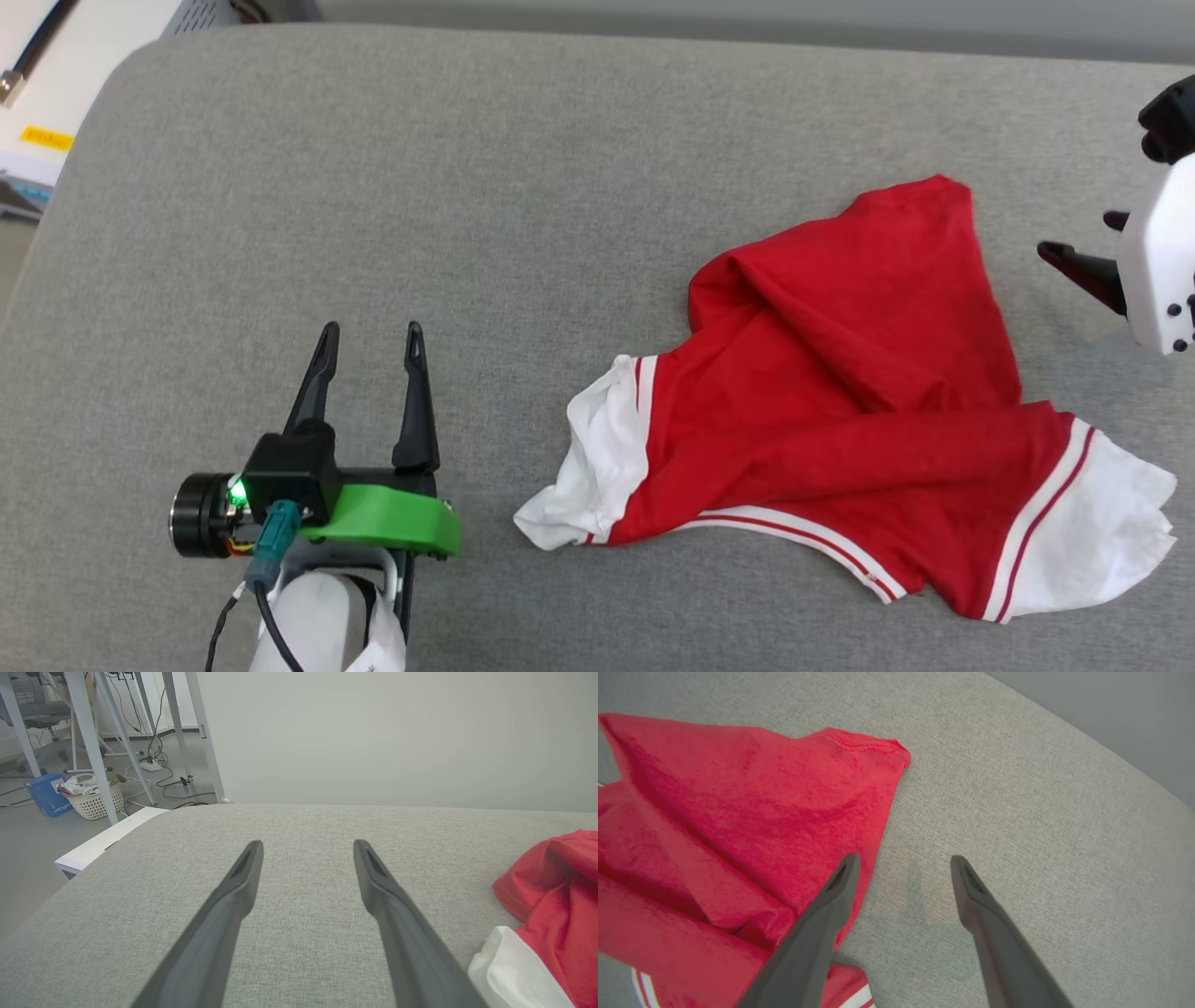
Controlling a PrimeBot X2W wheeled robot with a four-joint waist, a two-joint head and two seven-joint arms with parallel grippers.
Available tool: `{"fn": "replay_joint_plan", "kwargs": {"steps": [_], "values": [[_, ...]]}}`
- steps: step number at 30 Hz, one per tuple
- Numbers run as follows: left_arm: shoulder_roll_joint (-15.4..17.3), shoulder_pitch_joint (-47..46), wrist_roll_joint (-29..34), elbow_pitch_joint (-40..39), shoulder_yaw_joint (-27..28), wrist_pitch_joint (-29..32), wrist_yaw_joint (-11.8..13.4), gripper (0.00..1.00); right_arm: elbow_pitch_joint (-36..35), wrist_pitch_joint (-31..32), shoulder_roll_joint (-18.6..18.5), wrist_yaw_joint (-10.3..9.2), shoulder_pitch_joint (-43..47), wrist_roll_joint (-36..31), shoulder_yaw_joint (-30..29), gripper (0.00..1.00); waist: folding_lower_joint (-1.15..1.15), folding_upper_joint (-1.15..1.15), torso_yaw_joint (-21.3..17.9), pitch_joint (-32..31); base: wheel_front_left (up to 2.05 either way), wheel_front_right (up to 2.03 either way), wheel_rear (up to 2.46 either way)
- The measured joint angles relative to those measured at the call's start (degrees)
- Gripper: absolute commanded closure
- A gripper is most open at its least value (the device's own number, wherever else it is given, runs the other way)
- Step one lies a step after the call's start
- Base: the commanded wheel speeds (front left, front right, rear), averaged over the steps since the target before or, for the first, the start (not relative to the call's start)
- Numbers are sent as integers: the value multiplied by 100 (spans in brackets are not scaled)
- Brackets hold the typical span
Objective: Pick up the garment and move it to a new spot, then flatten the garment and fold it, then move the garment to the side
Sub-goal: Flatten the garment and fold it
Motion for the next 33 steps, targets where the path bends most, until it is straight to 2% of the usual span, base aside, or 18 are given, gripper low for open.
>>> {"fn": "replay_joint_plan", "kwargs": {"steps": [2, 9, 14, 15, 16, 19, 23, 28, 33], "values": [[1, -90, -47, -11, -76, 0, 23, 0, 308, 185, 78, 0, -65, -12, 116, 0, 0, 0, 62, 134, 0, 0, 0], [0, -243, -96, -9, -156, 0, 105, 0, 1042, 219, 544, -7, -24, -9, 604, 0, 0, 0, 294, 528, 0, 0, 0], [0, -242, -97, 9, -105, 0, 143, 0, 1040, 115, 457, -31, -15, 177, 846, 0, 0, 0, 379, 638, 0, 0, 0], [1, -241, -97, 16, -89, 0, 155, 0, 979, -41, 434, -34, -15, 218, 887, 30, 0, 0, 369, 635, 0, 0, 0], [1, -240, -97, 26, -79, 0, 156, 0, 922, -265, 419, -34, -16, 237, 917, 100, 0, 0, 357, 621, 0, 0, 0], [0, -238, -97, 35, -70, 0, 156, 0, 675, -918, 335, -31, -18, 210, 1055, 100, 0, 0, 299, 547, 0, 0, 0], [1, -221, -96, 24, -1, 0, 169, 0, 215, -1622, 286, -4, -147, 247, 939, 100, 0, 0, 162, 443, 0, 0, 0], [0, -220, -94, 20, -7, 0, 164, 0, -194, -1872, 98, -4, -686, 245, 736, 100, 0, 0, 15, 386, 0, 0, 0], [0, -279, -100, 10, -92, 0, 125, 0, -19, -2024, 302, -3, -1177, 27, 687, 100, 0, 0, 49, 474, 0, 0, 0]]}}
